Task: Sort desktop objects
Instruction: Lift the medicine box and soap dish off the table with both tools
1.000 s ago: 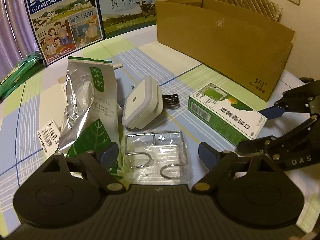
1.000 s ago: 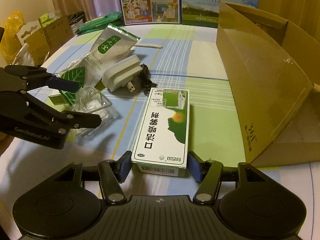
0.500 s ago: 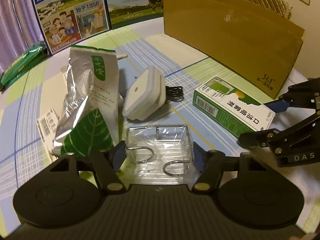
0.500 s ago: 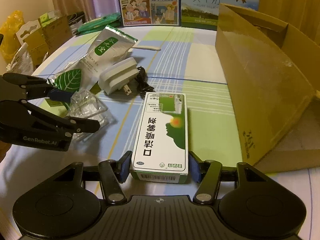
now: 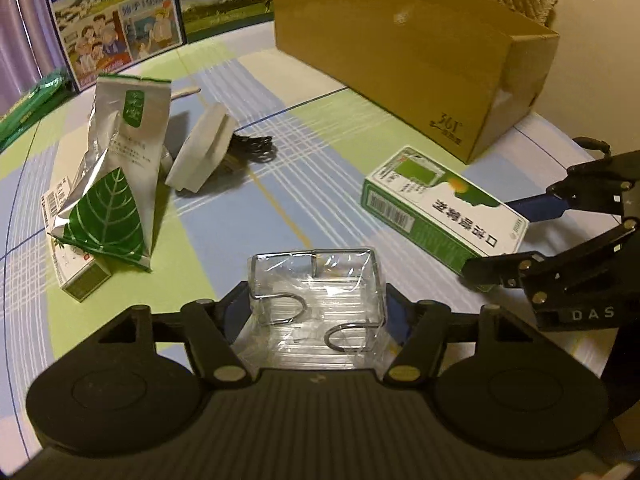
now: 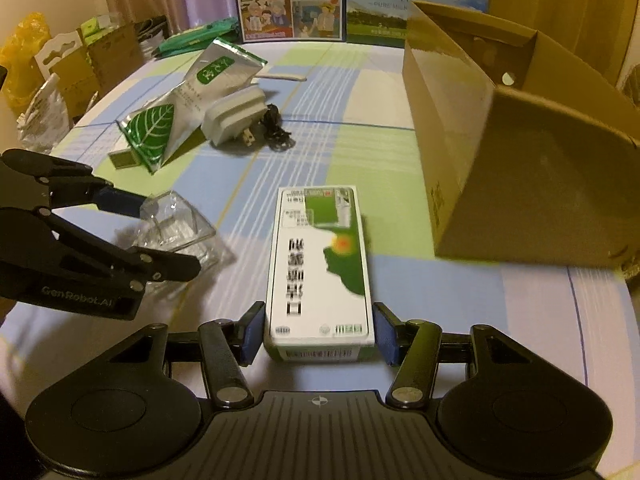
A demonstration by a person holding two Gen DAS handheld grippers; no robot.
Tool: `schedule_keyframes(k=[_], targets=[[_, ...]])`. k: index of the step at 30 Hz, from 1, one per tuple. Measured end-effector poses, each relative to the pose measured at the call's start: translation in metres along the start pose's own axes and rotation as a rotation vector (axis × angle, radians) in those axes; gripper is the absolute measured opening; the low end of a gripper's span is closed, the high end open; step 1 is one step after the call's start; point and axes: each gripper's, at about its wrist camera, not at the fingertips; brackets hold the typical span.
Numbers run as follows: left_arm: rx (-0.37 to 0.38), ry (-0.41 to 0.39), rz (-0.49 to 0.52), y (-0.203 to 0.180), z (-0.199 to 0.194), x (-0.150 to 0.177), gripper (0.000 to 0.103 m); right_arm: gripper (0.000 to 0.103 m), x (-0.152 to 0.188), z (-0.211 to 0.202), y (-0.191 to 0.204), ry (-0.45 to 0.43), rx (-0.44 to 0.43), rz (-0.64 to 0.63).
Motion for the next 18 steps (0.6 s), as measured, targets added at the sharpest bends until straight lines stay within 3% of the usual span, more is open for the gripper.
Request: schedule_keyframes(k=[8, 18], targets=[[-0.015, -0.043, -0.012, -0.002, 0.001, 0.003, 0.067, 0.063, 0.001, 0.004, -0.006, -0.045, -0.004, 0.001], [-0.035, -0.061, 0.028, -0.009, 0.008, 0.002, 0.075, 0.065, 0.002, 0.007, -0.010, -0.065, -0.013, -0.012]])
Point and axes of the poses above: each gripper's, at about its wrist camera, not at the fingertips, and z roughly the way its jaws point, y to its left, x to its underside, and after that the axes turned 13 degrees about -x, right-handed
